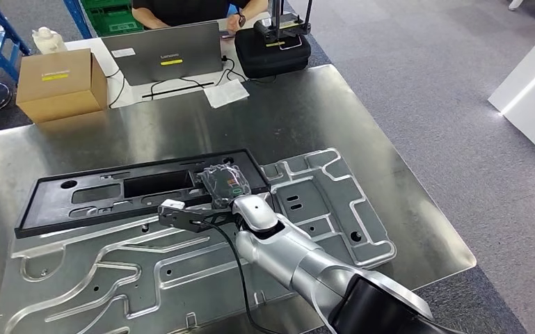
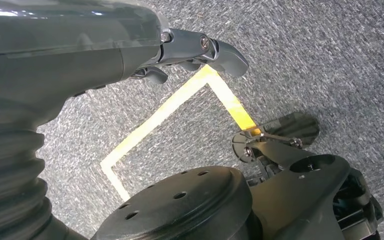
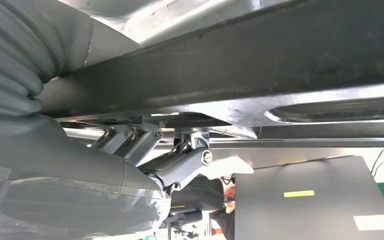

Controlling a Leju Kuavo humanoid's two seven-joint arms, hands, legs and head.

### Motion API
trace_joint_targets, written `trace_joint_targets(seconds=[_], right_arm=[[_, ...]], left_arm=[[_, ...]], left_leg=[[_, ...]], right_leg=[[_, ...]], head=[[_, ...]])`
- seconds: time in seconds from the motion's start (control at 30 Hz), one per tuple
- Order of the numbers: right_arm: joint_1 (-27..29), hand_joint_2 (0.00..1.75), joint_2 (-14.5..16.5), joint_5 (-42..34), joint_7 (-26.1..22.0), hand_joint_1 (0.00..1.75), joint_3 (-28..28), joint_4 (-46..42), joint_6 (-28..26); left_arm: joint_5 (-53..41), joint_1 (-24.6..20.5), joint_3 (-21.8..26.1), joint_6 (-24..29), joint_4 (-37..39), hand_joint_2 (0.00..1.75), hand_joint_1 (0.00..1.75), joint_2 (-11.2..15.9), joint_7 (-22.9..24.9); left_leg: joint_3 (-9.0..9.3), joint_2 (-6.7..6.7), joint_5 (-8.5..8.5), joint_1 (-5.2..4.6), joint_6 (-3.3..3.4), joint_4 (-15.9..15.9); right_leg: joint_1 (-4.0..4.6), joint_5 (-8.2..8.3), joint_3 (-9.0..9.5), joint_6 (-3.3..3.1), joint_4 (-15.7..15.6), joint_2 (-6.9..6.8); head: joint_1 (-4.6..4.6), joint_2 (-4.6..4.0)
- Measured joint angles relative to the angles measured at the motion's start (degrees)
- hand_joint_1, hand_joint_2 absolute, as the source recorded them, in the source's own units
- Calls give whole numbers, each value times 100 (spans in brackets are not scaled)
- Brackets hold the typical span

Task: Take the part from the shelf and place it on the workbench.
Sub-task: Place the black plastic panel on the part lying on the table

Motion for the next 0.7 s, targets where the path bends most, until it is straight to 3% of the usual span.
trace_joint_targets(seconds=[0.7], right_arm=[[-20, 175, 0, -2, 33, 175, 50, 25, 14]], left_arm=[[3, 0, 0, 0, 0, 175, 0, 0, -7]], left_leg=[[4, 0, -1, 0, 2, 0]], right_leg=[[0, 1, 11, 1, -8, 0]], head=[[0, 0]])
